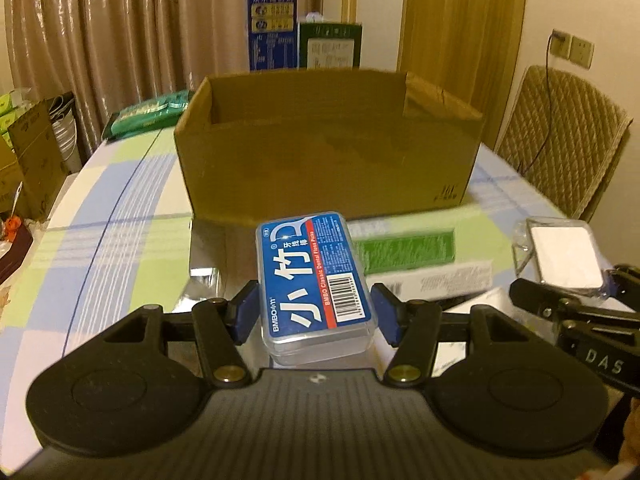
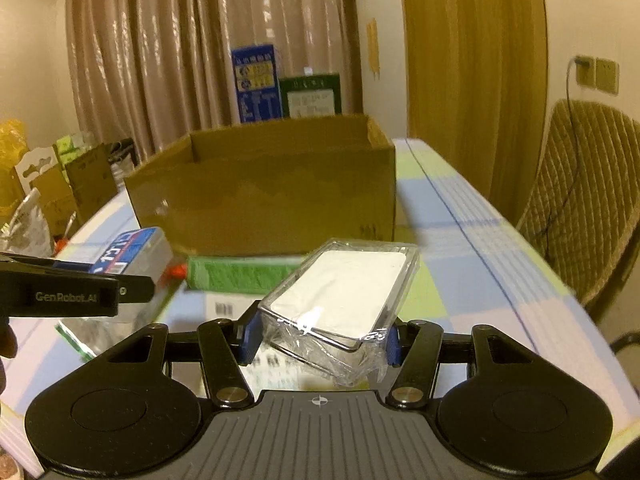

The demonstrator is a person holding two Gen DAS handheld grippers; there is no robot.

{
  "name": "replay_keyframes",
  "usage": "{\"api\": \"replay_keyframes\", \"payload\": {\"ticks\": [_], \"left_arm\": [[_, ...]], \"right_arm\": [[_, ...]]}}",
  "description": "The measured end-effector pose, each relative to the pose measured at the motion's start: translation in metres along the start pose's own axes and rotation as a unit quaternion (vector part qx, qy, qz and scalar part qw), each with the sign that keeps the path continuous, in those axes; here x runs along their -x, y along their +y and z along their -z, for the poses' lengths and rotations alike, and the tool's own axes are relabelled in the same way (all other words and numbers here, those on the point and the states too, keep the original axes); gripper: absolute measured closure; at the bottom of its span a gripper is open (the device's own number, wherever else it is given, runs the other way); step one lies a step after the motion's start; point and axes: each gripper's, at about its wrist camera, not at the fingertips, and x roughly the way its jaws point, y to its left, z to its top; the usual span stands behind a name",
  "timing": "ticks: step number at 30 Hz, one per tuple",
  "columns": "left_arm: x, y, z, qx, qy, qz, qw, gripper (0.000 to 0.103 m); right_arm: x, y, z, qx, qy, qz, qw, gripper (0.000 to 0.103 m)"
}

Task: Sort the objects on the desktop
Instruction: 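Carry the toothpick box and clear case over the cardboard box with both grippers, then lower the toothpick box into the cardboard box and open the left gripper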

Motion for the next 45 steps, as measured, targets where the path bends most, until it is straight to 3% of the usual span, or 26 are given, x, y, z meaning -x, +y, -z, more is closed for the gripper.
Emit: {"api": "replay_keyframes", "payload": {"ticks": [13,24,33,45], "left_arm": [[0.016,0.017,-0.076,0.01,-0.056,-0.003,0.9984,0.048],[-0.02,0.037,-0.13,0.007,-0.071,-0.009,0.9974,0.048],[-0.055,0.06,-0.15,0.03,-0.071,-0.007,0.997,0.048],[-0.097,0.073,-0.159,0.044,-0.053,-0.006,0.9976,0.048]], "right_arm": [[-0.023,0.008,-0.085,0.035,-0.046,-0.021,0.998,0.049],[-0.084,0.014,-0.14,0.035,-0.044,-0.045,0.997,0.049],[-0.135,0.01,-0.158,0.017,-0.029,-0.043,0.999,0.049],[-0.169,0.009,-0.163,0.006,-0.009,-0.038,0.999,0.049]]}}
